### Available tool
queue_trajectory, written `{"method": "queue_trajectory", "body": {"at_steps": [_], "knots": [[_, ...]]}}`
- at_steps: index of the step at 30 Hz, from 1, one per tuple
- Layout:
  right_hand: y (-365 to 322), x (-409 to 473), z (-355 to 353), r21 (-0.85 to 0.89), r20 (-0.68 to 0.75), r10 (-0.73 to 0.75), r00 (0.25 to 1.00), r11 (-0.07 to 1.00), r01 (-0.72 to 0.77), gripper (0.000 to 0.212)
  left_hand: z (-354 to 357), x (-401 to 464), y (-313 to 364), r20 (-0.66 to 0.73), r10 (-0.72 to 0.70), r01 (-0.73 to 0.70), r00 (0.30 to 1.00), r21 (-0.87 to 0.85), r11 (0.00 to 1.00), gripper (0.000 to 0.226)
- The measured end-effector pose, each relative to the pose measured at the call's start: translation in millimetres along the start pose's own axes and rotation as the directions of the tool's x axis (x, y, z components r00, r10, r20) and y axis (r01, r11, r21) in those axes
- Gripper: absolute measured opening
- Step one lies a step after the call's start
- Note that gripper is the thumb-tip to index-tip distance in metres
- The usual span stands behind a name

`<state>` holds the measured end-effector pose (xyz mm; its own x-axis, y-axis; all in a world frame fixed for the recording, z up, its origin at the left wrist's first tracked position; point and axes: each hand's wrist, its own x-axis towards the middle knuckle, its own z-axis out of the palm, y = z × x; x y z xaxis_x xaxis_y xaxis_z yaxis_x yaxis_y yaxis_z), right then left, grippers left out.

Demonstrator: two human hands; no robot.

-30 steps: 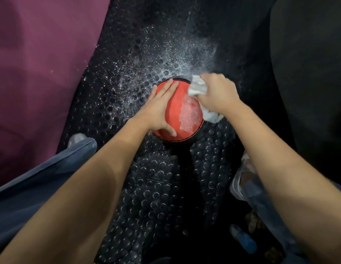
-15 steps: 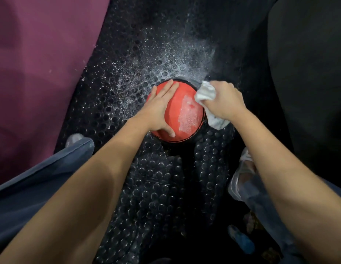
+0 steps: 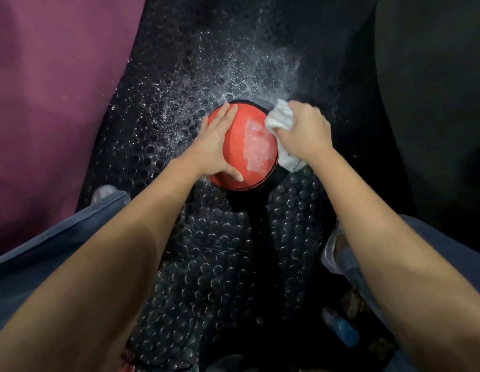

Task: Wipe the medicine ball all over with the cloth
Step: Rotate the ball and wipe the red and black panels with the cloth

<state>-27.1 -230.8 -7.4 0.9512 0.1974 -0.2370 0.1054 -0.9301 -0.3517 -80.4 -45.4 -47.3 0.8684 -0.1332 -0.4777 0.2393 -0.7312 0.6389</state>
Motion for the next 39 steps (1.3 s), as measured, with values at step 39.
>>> {"method": "queue_trajectory", "body": {"at_steps": [39], "knots": [[-10, -38, 34, 0.302, -0.113, 0.233, 0.966, 0.934, -0.19, 0.016, 5, 4, -8, -0.167, -0.163, 0.136, 0.972, -0.163, 0.977, 0.144]]}}
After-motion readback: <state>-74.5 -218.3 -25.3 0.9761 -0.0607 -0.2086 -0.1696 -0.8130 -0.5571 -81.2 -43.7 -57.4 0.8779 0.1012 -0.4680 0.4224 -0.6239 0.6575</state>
